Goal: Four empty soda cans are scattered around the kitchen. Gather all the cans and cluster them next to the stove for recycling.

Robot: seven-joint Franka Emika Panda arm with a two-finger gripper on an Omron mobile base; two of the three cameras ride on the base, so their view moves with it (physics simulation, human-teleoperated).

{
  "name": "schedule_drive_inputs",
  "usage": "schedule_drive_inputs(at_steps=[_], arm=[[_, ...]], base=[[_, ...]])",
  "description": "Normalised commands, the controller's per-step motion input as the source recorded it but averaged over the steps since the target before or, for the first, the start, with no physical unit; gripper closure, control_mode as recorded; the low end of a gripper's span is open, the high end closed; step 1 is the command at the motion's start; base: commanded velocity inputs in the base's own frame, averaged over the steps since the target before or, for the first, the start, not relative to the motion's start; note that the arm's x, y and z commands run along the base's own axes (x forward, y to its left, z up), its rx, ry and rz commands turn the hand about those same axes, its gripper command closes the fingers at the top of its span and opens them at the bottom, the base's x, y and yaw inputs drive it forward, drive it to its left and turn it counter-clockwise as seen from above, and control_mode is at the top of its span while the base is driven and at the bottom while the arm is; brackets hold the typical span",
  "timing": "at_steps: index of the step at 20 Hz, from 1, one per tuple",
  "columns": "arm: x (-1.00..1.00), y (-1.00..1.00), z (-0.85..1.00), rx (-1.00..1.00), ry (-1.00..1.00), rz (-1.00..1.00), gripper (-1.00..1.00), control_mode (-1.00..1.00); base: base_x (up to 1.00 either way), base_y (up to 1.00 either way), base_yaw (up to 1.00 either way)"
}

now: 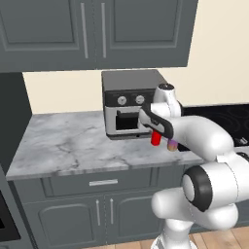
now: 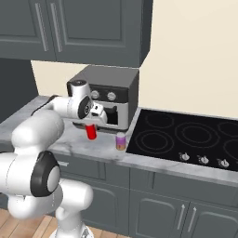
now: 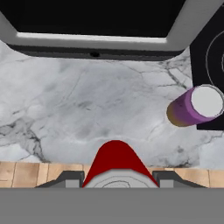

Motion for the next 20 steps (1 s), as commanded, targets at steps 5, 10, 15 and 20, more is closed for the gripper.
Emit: schedule_drive_inputs(at_steps=[5, 10, 15, 20], arm=[[0.11, -0.13, -0.16, 0.0, 0.0, -0.06, 1.0, -1.0], [0.05, -0.18, -0.13, -0.01, 0.0, -0.04, 1.0, -1.0], [0.03, -0.05, -0.22, -0.01, -0.01, -0.02, 1.0, -1.0], [0.09, 0.0, -0.21, 0.0, -0.01, 0.0, 1.0, -1.0]], base=[[0.0, 0.0, 0.0], [0.0, 0.0, 0.0], [0.0, 0.0, 0.0], [0.0, 0.0, 0.0]])
